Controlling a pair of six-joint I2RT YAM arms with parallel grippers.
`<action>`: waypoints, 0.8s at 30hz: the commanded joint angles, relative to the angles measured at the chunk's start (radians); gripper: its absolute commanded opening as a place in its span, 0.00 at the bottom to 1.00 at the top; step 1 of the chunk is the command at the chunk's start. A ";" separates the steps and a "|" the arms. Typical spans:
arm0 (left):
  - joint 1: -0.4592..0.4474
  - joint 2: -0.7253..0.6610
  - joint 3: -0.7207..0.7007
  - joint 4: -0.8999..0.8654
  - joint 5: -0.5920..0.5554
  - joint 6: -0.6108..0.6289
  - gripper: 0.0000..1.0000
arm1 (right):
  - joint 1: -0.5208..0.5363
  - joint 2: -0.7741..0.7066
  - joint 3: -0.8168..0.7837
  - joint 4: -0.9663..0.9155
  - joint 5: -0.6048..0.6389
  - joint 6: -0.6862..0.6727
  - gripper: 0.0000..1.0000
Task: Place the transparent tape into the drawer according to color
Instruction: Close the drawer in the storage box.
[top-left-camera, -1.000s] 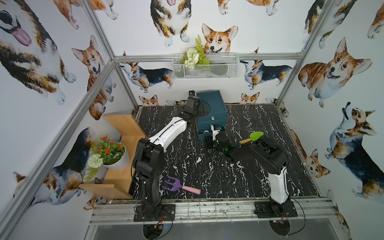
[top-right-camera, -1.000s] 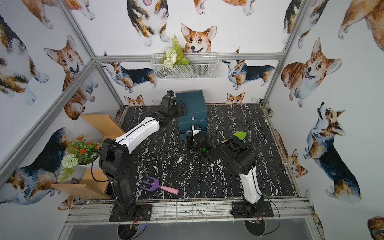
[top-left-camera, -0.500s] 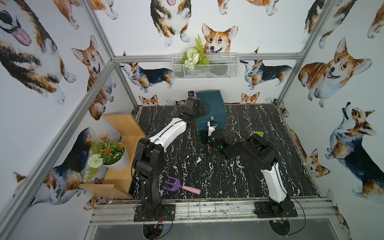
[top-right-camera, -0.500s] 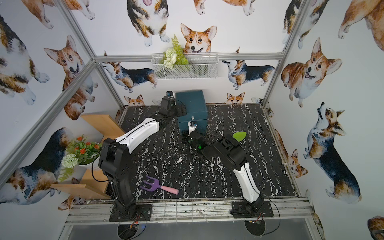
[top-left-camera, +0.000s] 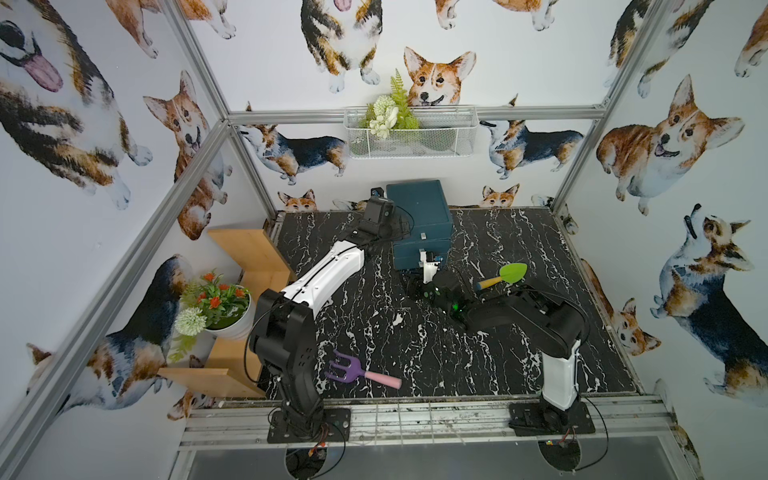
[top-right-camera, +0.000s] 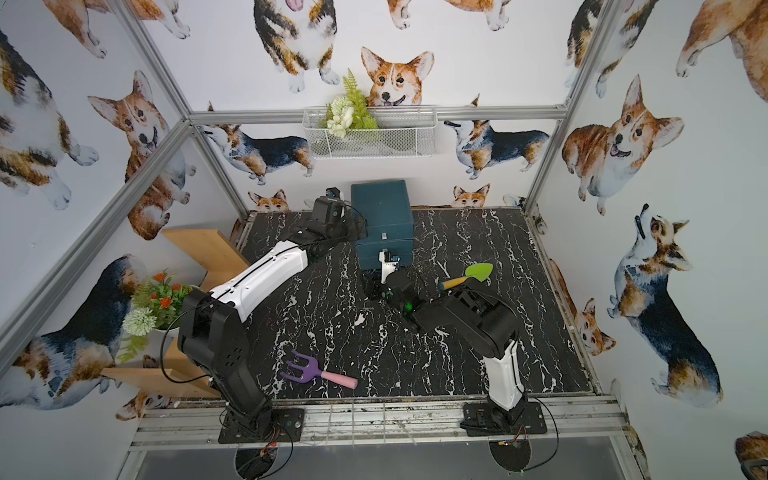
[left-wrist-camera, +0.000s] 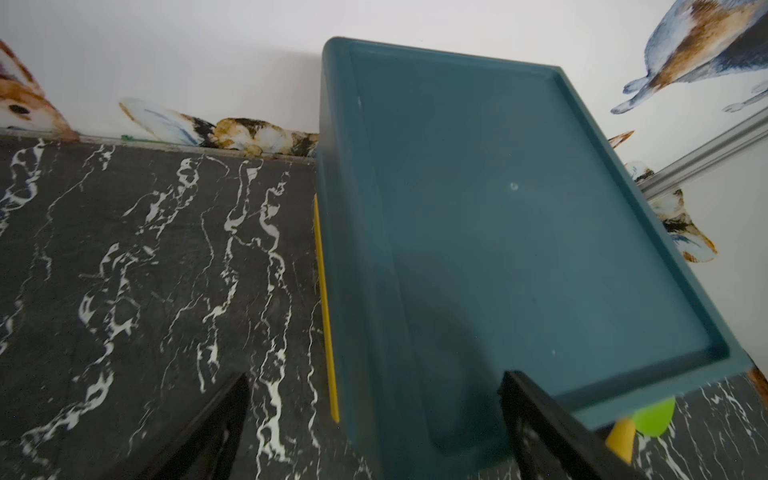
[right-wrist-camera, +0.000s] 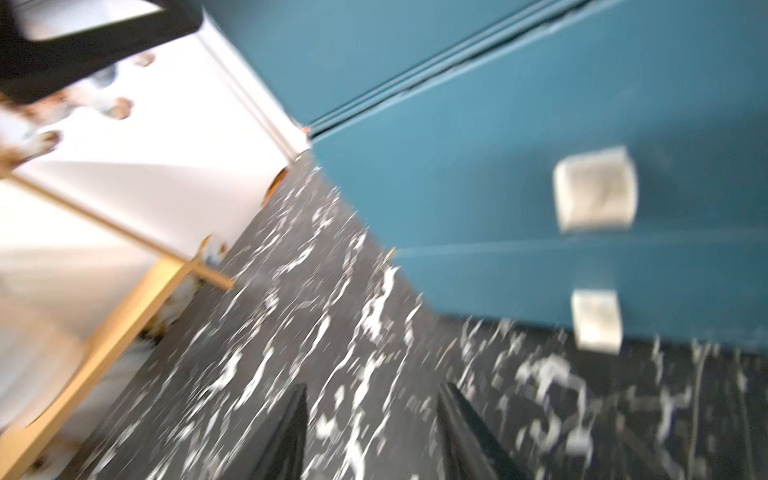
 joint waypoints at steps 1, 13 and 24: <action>-0.001 -0.084 -0.073 -0.083 0.051 -0.003 0.99 | 0.018 -0.119 -0.113 0.045 0.012 0.013 0.62; -0.001 -0.564 -0.599 0.405 -0.035 0.099 0.99 | 0.018 -0.682 -0.318 -0.361 0.290 -0.015 1.00; 0.155 -0.557 -0.743 0.539 -0.232 0.217 1.00 | -0.096 -0.755 -0.230 -0.552 0.352 -0.181 1.00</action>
